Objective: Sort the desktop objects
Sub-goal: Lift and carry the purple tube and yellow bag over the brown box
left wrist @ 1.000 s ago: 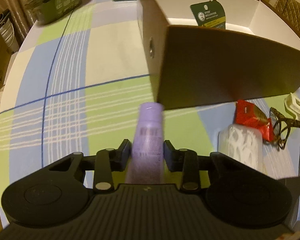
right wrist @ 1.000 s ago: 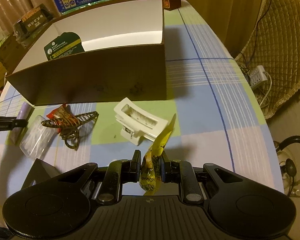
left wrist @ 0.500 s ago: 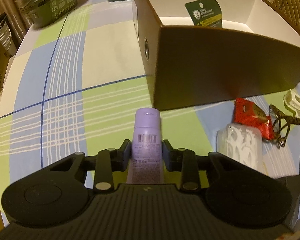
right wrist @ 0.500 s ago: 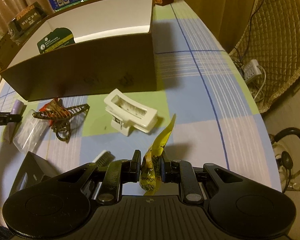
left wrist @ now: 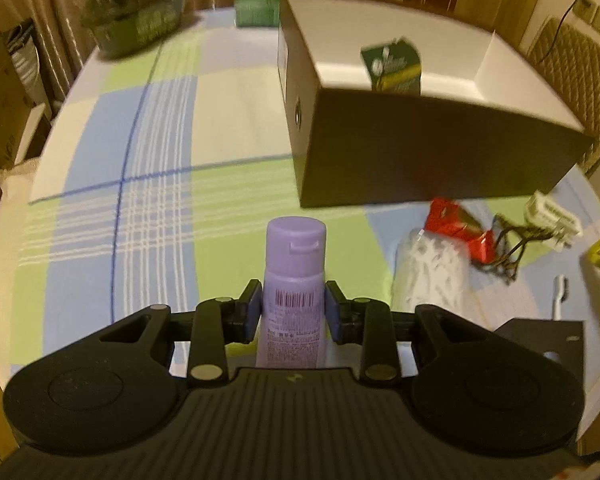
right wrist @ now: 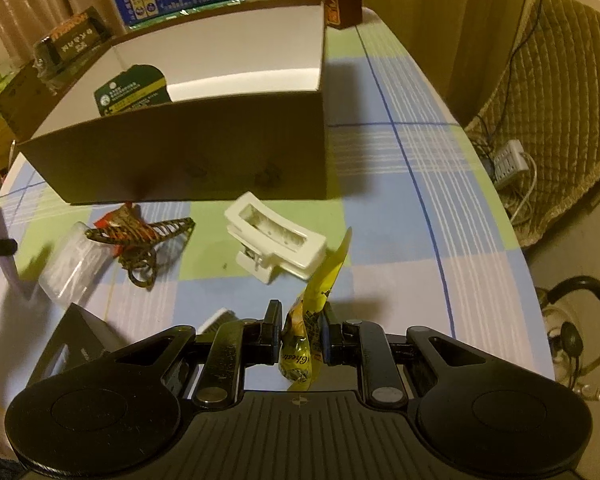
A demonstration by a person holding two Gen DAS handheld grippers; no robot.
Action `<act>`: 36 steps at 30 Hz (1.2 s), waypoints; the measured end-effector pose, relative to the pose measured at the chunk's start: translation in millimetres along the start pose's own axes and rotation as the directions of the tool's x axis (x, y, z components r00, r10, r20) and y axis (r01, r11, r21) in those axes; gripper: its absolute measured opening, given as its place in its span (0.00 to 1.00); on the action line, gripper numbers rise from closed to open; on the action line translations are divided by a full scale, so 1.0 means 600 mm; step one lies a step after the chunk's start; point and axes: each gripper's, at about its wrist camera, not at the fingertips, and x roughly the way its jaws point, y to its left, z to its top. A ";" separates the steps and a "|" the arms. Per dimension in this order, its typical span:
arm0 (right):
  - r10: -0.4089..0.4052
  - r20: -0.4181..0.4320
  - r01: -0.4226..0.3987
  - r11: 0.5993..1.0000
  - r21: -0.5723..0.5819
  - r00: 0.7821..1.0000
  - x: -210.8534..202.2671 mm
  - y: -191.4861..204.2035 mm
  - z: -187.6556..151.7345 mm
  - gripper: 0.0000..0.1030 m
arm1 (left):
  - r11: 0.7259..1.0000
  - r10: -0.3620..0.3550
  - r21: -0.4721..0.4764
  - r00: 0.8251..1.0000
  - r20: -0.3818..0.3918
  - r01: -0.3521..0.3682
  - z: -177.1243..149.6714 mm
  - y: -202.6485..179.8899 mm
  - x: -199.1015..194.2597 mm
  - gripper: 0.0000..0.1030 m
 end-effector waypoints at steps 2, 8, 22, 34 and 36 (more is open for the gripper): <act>0.008 0.007 -0.008 1.000 -0.009 1.000 -0.003 0.004 0.002 0.15 | 1.000 -0.004 -0.003 1.000 0.027 0.004 0.003 -0.002 -0.018 0.27; 0.024 0.020 -0.023 0.999 -0.030 1.000 -0.008 0.013 0.003 0.15 | 1.000 -0.013 -0.010 0.996 0.091 0.014 0.016 -0.008 -0.055 0.27; 0.051 0.101 -0.042 0.995 -0.089 0.994 -0.051 0.015 0.044 0.15 | 0.996 -0.083 0.053 0.972 0.220 0.073 0.072 -0.045 -0.123 0.27; 0.100 0.257 -0.054 0.982 -0.180 0.961 -0.076 0.045 0.174 0.15 | 0.978 -0.189 0.147 0.931 0.311 0.149 0.186 -0.127 -0.118 0.27; 0.107 0.272 -0.056 0.980 -0.190 0.956 -0.073 0.051 0.198 0.15 | 0.973 -0.212 0.158 0.926 0.311 0.170 0.208 -0.141 -0.107 0.27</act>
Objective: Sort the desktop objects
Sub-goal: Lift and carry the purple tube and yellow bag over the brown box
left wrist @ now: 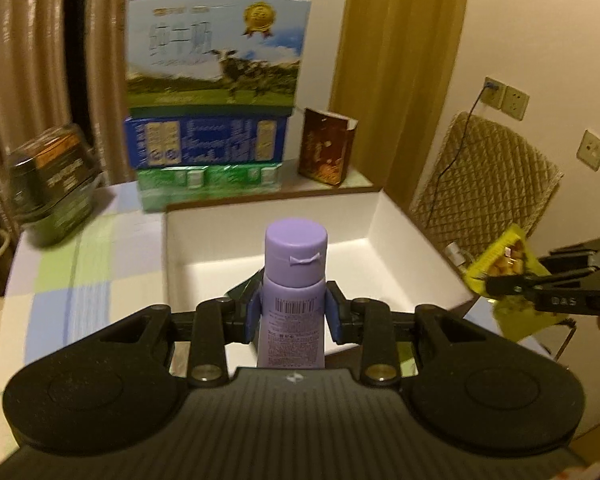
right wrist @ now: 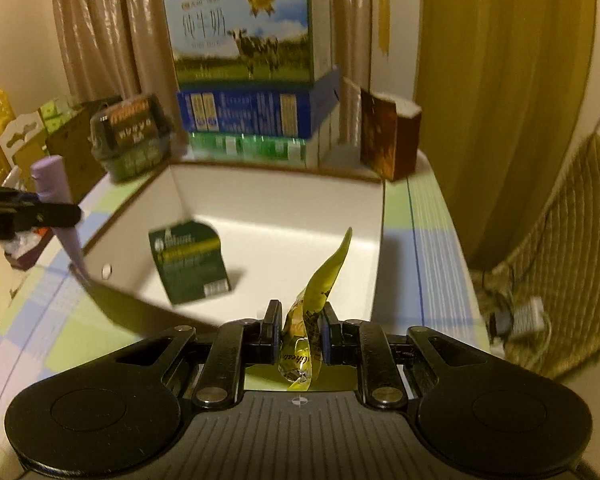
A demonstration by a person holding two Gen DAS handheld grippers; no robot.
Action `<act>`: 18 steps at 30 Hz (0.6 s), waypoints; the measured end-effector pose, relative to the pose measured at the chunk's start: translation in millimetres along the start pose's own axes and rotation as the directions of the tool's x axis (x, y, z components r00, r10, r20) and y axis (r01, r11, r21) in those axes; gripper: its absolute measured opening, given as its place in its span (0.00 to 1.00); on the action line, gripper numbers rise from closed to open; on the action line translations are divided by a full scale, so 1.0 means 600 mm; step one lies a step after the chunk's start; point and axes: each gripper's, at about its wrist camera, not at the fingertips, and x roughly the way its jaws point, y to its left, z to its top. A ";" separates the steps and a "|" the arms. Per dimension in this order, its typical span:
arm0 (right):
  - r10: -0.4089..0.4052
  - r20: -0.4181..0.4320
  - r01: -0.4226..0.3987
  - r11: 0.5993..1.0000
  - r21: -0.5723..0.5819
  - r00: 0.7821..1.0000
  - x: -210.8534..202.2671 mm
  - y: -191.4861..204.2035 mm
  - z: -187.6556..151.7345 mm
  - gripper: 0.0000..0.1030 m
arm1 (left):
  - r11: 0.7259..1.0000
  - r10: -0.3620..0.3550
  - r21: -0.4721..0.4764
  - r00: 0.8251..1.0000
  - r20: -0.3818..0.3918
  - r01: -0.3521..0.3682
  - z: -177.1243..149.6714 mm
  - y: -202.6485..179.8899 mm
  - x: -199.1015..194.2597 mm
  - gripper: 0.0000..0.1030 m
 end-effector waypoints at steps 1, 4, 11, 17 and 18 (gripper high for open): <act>0.002 0.006 -0.002 1.000 -0.003 1.000 0.006 -0.002 0.009 0.15 | 1.000 -0.006 0.001 1.000 0.000 0.006 0.007 -0.002 0.009 0.27; 0.006 0.013 -0.006 1.000 -0.017 1.000 0.025 -0.006 0.032 0.15 | 1.000 -0.030 -0.006 0.999 -0.012 0.030 0.030 -0.008 0.041 0.27; 0.012 0.001 -0.012 0.999 -0.029 1.000 0.088 -0.027 0.057 0.15 | 0.998 -0.065 -0.007 0.996 -0.066 0.065 0.058 -0.018 0.112 0.27; 0.022 -0.016 -0.023 0.997 -0.072 1.000 0.149 -0.042 0.062 0.15 | 0.996 -0.087 -0.034 0.985 -0.147 0.083 0.060 -0.022 0.185 0.27; 0.021 -0.022 -0.023 0.996 -0.081 1.000 0.160 -0.043 0.062 0.15 | 0.996 -0.083 -0.036 0.983 -0.165 0.078 0.060 -0.023 0.201 0.27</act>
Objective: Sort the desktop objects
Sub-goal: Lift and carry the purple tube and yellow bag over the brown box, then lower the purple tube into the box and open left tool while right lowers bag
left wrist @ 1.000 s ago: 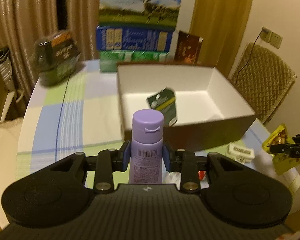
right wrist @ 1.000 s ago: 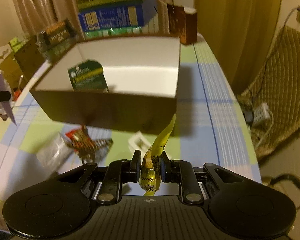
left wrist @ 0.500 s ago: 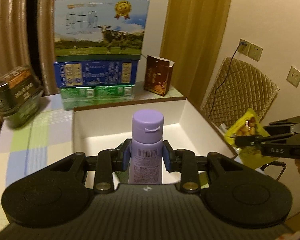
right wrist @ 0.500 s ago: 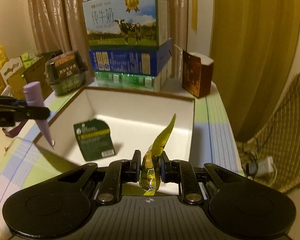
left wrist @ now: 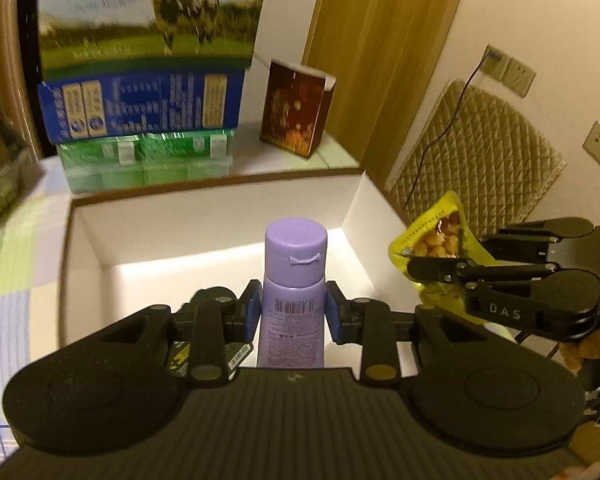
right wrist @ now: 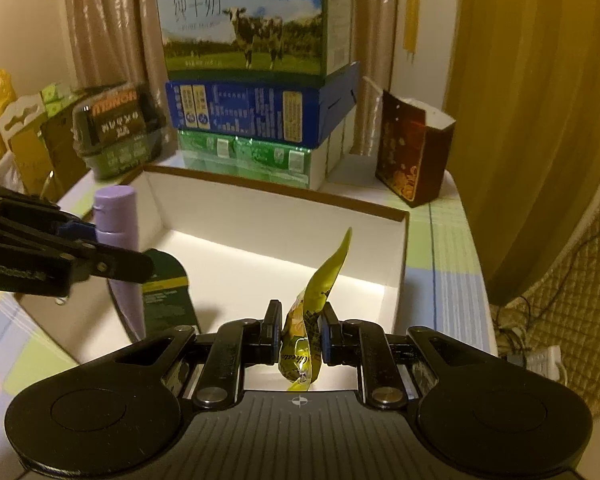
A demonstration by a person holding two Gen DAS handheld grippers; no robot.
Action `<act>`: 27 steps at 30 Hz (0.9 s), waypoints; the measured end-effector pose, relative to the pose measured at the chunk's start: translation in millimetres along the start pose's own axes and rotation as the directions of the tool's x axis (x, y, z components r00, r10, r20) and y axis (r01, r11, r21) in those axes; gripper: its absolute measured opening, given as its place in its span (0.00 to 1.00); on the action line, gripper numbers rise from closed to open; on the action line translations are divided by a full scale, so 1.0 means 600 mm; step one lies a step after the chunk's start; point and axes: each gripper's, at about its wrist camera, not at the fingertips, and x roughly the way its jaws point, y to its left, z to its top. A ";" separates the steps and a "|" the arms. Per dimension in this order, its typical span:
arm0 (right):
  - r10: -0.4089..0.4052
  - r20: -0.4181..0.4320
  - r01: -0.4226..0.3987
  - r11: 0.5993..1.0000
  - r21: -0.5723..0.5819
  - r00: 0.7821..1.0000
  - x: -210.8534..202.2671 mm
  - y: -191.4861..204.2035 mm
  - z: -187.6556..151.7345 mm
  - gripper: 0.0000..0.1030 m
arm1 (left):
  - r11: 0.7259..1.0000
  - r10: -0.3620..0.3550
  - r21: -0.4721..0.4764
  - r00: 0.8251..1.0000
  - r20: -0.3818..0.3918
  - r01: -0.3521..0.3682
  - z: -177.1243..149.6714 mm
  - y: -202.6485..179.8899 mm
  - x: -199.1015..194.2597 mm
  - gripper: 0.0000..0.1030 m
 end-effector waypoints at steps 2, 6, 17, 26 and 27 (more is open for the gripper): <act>-0.005 -0.024 0.005 1.000 -0.011 1.000 0.023 -0.002 0.001 0.15 | 1.000 0.014 0.000 0.999 -0.032 -0.014 0.003 0.000 0.028 0.27; -0.028 -0.071 0.025 0.999 -0.041 0.997 0.062 -0.003 -0.001 0.15 | 0.999 0.044 0.004 0.995 -0.084 -0.044 0.009 0.001 0.078 0.27; -0.064 -0.131 0.055 0.996 -0.069 0.989 0.126 -0.022 -0.001 0.15 | 0.997 0.073 0.010 0.985 -0.159 -0.073 0.029 0.002 0.168 0.27; -0.066 -0.135 0.056 0.996 -0.075 0.989 0.139 -0.030 0.006 0.15 | 0.995 0.099 0.026 0.973 -0.210 -0.096 0.025 0.006 0.213 0.27; -0.066 -0.134 0.056 0.995 -0.077 0.989 0.141 -0.031 0.007 0.15 | 0.995 0.101 0.026 0.972 -0.213 -0.098 0.025 0.005 0.216 0.27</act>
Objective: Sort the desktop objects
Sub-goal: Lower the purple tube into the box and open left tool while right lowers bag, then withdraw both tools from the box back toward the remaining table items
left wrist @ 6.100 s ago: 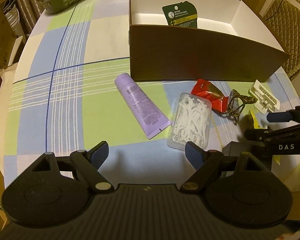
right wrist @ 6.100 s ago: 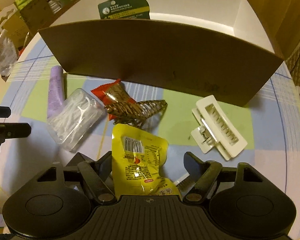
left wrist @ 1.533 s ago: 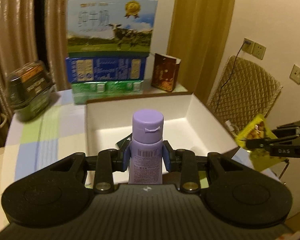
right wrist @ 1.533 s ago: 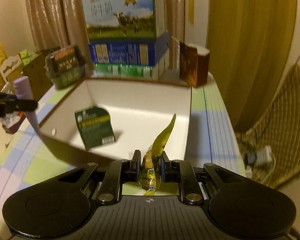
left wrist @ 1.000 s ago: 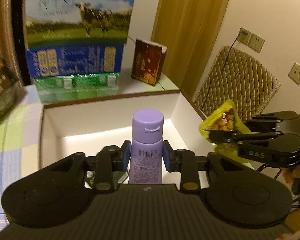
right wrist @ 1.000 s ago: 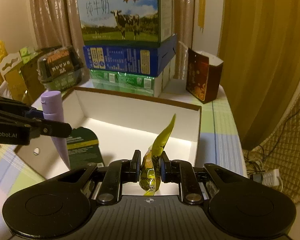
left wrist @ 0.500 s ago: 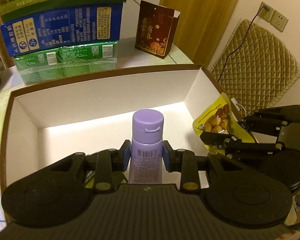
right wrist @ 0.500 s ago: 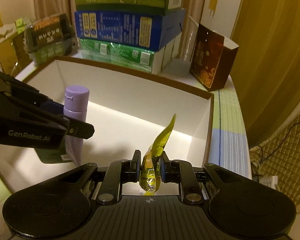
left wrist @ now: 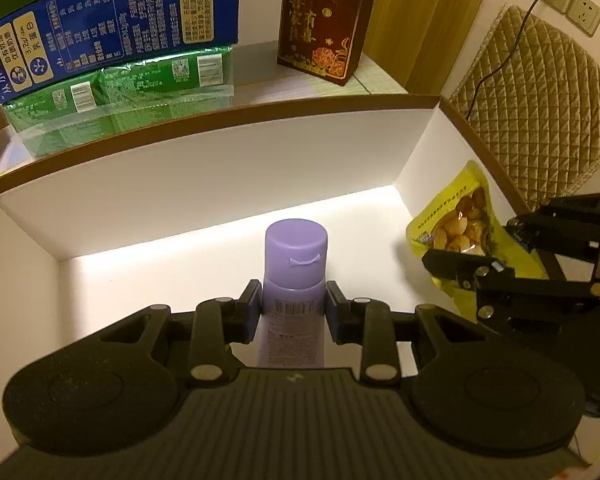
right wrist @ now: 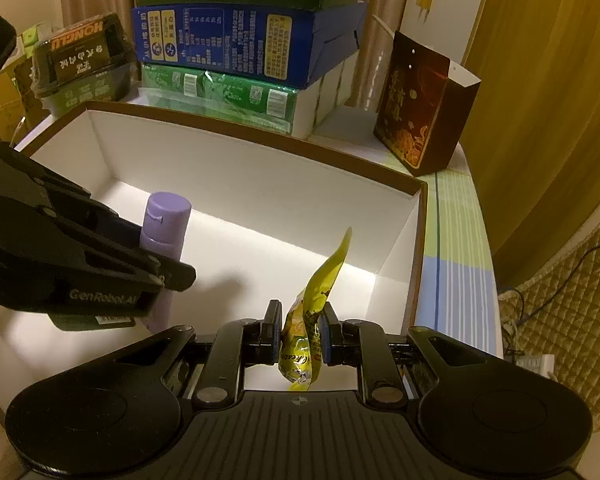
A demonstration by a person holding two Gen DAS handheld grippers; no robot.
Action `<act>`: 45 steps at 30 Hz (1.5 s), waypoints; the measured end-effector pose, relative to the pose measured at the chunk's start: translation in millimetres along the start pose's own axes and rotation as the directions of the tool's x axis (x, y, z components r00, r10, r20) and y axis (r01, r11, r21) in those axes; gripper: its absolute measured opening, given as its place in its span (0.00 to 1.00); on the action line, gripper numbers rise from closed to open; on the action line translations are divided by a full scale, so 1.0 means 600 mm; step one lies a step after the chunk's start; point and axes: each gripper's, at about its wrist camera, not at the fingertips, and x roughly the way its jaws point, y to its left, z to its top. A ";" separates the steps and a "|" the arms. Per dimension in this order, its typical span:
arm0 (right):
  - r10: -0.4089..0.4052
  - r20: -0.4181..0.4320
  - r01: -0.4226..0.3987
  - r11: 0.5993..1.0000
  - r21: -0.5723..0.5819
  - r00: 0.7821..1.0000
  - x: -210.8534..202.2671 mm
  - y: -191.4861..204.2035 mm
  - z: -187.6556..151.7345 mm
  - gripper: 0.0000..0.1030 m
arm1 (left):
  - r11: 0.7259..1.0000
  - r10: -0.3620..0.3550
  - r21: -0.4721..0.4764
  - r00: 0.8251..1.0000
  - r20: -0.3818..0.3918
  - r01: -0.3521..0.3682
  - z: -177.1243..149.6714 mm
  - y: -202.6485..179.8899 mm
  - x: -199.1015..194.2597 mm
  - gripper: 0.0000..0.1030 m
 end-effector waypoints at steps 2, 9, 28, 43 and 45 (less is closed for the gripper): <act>-0.005 0.005 0.005 1.000 -0.004 1.000 0.002 0.000 0.001 0.15 | 1.000 -0.003 0.001 1.000 -0.002 0.003 0.001 -0.001 0.003 0.27; -0.016 0.018 0.016 1.000 -0.025 1.000 0.009 0.001 0.004 0.15 | 1.000 -0.004 0.001 1.000 0.025 0.004 0.009 0.003 0.001 0.27; 0.068 0.090 -0.064 0.996 -0.056 0.994 -0.049 0.016 -0.004 0.76 | 0.999 0.034 0.016 0.994 0.103 -0.035 -0.008 0.029 -0.084 0.51; 0.097 0.131 -0.109 0.990 0.092 0.987 -0.157 0.027 -0.027 0.98 | 0.993 0.113 0.020 0.983 0.146 -0.117 -0.081 0.021 -0.206 0.71; 0.103 0.137 -0.116 0.989 0.091 0.985 -0.175 0.032 -0.033 0.98 | 0.993 0.117 0.013 0.981 0.155 -0.121 -0.092 0.017 -0.228 0.72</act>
